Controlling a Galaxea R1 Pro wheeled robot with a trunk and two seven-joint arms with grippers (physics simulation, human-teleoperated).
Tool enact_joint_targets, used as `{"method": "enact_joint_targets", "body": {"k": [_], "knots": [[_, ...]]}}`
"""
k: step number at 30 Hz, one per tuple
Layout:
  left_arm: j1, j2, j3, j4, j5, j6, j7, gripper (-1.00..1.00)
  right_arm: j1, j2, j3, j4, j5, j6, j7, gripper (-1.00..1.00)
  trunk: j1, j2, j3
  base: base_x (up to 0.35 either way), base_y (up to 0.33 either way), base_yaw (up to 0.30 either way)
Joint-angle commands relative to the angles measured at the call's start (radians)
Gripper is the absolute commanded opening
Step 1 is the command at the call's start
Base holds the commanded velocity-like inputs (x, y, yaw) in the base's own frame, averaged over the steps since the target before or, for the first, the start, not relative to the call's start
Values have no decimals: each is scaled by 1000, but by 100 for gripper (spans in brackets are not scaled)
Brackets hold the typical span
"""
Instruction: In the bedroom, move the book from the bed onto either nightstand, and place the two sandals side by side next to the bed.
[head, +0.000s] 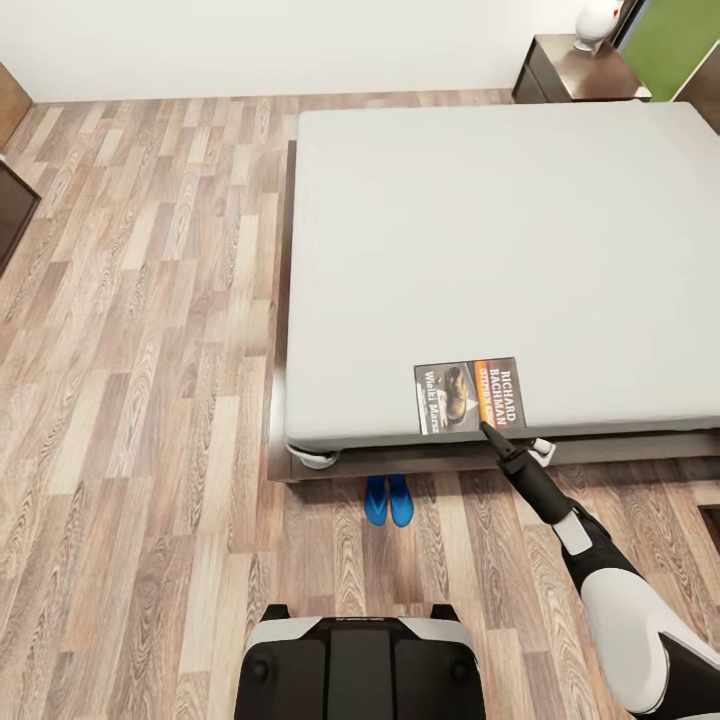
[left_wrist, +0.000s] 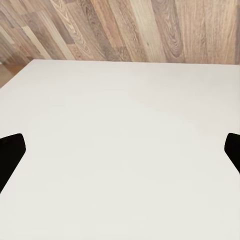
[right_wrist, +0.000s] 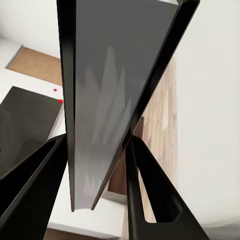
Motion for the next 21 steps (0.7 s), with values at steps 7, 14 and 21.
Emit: {"method": "enact_joint_targets", "body": {"k": [7, 14, 21], "knots": [[0, 0, -8, 1, 8, -2, 0, 100, -1, -4, -4, 1, 3, 12, 5, -100, 1, -1, -1, 0, 0, 0], [-1, 0, -8, 1, 8, 0, 0, 100, 0, -13, -4, 1, 4, 13, 6, -100, 1, -1, -1, 0, 0, 0], [0, 0, -8, 2, 9, 0, -1, 100, 0, -18, -3, 2, 5, 13, -3, -100, 1, -1, -1, 0, 0, 0]]}}
